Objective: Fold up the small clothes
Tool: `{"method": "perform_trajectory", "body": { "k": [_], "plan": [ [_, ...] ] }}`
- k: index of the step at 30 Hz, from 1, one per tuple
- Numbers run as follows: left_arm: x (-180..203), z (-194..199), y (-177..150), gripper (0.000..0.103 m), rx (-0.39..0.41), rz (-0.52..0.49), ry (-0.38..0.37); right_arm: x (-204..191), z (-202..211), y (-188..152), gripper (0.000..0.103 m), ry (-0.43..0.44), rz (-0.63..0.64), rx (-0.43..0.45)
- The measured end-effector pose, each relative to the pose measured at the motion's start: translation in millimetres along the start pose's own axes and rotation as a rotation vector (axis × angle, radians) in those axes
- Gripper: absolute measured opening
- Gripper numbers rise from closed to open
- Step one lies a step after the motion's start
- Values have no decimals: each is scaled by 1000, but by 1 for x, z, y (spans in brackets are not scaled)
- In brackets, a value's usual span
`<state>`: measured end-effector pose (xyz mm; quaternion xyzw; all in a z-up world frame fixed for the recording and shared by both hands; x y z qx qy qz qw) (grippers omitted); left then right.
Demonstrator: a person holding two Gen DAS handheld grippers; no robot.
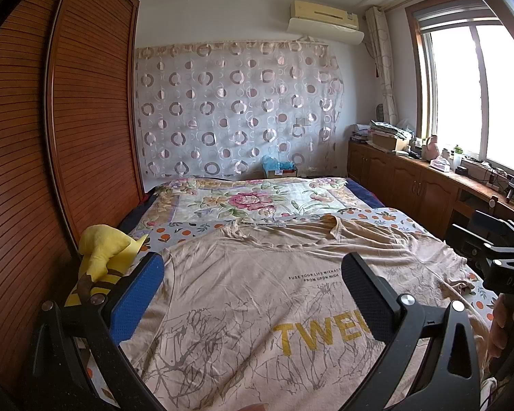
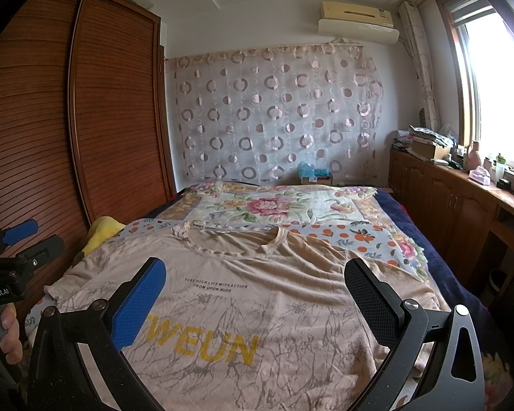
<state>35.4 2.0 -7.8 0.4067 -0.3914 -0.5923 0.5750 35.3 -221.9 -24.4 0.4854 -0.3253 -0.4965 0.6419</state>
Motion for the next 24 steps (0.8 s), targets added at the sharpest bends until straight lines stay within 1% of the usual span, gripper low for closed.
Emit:
{"method": "perform_trajectory", "body": {
  "k": [24],
  "plan": [
    [0,5,2,103,7,0,1,0,0,1,103,1,1,4]
  ]
}}
Point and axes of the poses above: each gripper's, at about its wrist camera, not at the fingertips, and z roughly against the way its jaws point, x to its right, y to its top, the point moved 4 cm from there along -z, roughly the way its jaws point, and after that the axes turned 2 degrees about -z, right-handed, at the moved point
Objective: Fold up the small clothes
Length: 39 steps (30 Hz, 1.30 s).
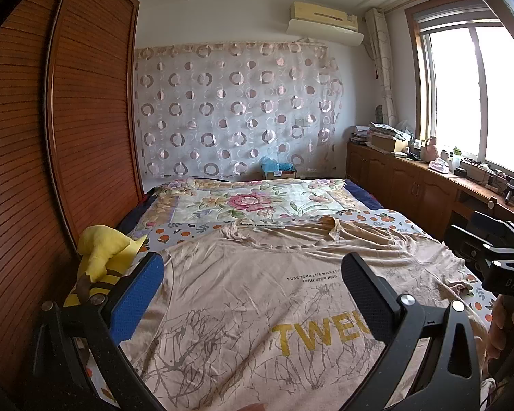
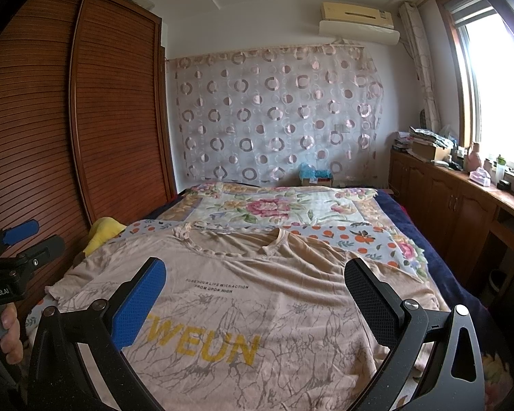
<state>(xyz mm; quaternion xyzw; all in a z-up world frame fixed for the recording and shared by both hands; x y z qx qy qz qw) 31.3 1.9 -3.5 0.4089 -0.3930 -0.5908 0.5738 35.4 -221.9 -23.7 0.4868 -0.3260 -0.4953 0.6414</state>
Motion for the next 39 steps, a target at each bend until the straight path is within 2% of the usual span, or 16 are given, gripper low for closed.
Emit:
{"method": "perform_trajectory", "body": {
  "k": [8,16,24,32,39],
  "plan": [
    [0,0,0,103,-1,-1,-1,-2,1,-1,103,4,3,2],
    [-13,-6,-7,103,-40,6,2,-3,-9,-5,103,33,10,-26],
    [-44,-24,-28,103,-105,19,23,-5,-20,-9,103,73,25,-68],
    [-93,-40,-63,103,-213,63,46,-12,-40,-17,103,152,46,-158],
    [-134,-45,-81,103,-264,75,89,-13,-54,-17,103,192,85,-235]
  ]
}}
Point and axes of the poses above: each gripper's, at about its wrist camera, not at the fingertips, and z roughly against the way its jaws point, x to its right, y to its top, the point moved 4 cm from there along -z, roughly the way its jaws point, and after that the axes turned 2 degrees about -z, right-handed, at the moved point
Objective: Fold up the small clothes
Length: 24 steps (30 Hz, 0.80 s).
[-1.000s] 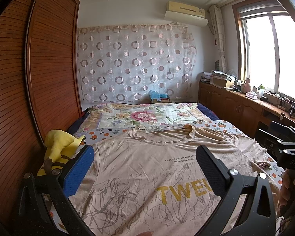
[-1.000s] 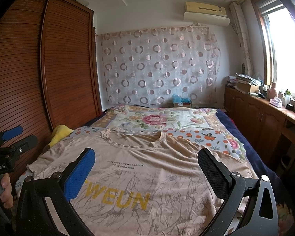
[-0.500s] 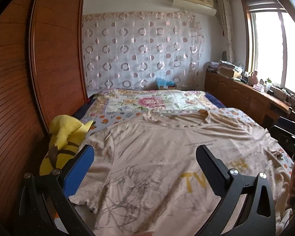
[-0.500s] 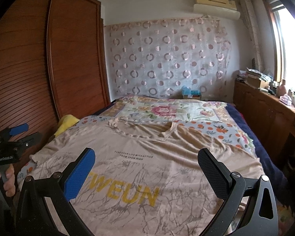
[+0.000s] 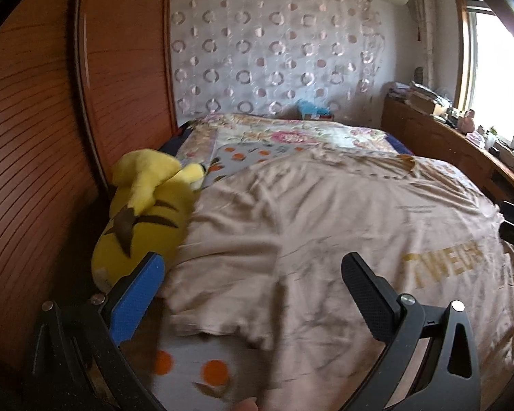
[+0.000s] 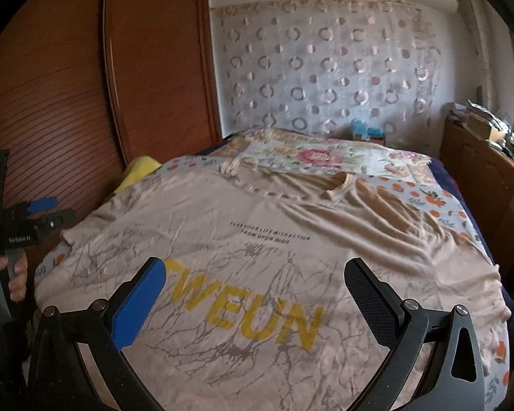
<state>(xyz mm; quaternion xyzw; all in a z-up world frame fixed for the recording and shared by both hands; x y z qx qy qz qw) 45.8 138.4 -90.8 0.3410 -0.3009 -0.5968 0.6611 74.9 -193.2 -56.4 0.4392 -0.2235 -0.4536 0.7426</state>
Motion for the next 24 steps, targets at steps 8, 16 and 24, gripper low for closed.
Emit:
{"method": "perform_trajectory", "body": {
  "k": [8,16,24],
  "plan": [
    [-46,-30,-6,88,-88,-4,57,0,-6,15,103,42,58,-30],
    [-62,-61,-11,43,-209,20,-36,-6,-17,11,103,93,103,-53],
    [-67,-70,-14,25,-244,73,-119,2,-9,10,103,117,96,-42]
  ]
}}
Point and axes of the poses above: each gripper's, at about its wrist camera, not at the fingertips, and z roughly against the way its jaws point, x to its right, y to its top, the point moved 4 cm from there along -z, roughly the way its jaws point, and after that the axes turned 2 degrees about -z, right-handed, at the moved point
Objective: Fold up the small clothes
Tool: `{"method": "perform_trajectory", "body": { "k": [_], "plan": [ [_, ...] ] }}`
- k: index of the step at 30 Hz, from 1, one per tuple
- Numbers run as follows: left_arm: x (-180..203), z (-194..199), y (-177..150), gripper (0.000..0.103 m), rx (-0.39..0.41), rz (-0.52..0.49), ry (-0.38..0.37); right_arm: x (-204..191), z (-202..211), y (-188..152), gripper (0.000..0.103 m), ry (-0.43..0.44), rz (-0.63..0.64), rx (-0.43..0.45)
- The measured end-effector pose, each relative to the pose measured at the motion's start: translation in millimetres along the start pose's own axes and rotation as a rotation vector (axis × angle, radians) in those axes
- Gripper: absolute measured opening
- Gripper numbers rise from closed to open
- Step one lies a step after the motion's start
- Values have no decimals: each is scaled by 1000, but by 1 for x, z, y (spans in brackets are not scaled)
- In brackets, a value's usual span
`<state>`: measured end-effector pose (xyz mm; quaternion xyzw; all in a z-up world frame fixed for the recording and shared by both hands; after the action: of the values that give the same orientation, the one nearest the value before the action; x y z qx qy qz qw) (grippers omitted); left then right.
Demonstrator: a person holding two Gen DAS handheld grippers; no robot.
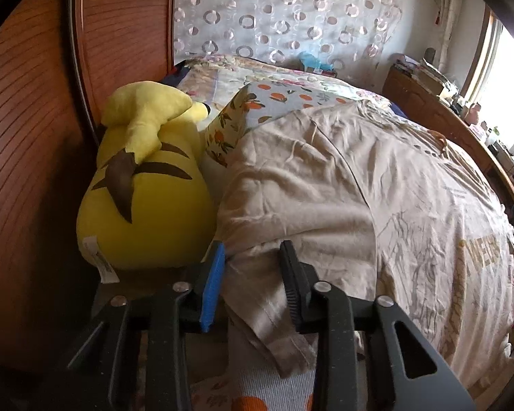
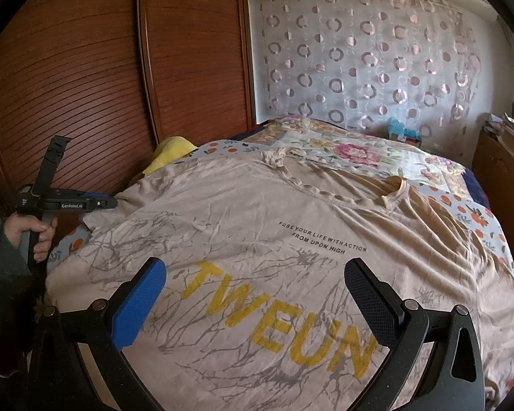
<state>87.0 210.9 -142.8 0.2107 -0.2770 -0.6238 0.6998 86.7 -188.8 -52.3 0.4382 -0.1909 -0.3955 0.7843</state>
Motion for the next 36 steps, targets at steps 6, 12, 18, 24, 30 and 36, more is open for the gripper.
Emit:
{"method": "perform_trajectory", "body": {
  "k": [6,12,18,24,30,36],
  "plan": [
    [3,4,1,4,19,-62,47,1,-4,-3,103,-8,-20,3],
    [10,17,9,2,60,-89,58,8,-2,-4,103,-23,-57,12],
    [40,44,35,2,142,-143,26,12,-1,-9,103,-37,-90,11],
    [97,50,61,2,172,-234,-51,7,1,-13,103,-50,-112,13],
    [140,51,65,2,184,-305,-98,-2,4,-16,103,-59,-107,17],
    [133,57,56,23,184,-282,-80,-3,9,-24,103,-61,-113,11]
  ]
}}
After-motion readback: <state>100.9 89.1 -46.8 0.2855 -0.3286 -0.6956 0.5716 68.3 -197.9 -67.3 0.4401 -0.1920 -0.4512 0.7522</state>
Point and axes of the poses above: each gripper's, at about its wrist camera, not at the fingertips, and z roughly against the way its jaws point, x to its right, y to its top, the point moved 4 cm from there along -z, roughly the way its jaws point, and after that the axes turned 2 degrees about -z, right-handed, at the moved point
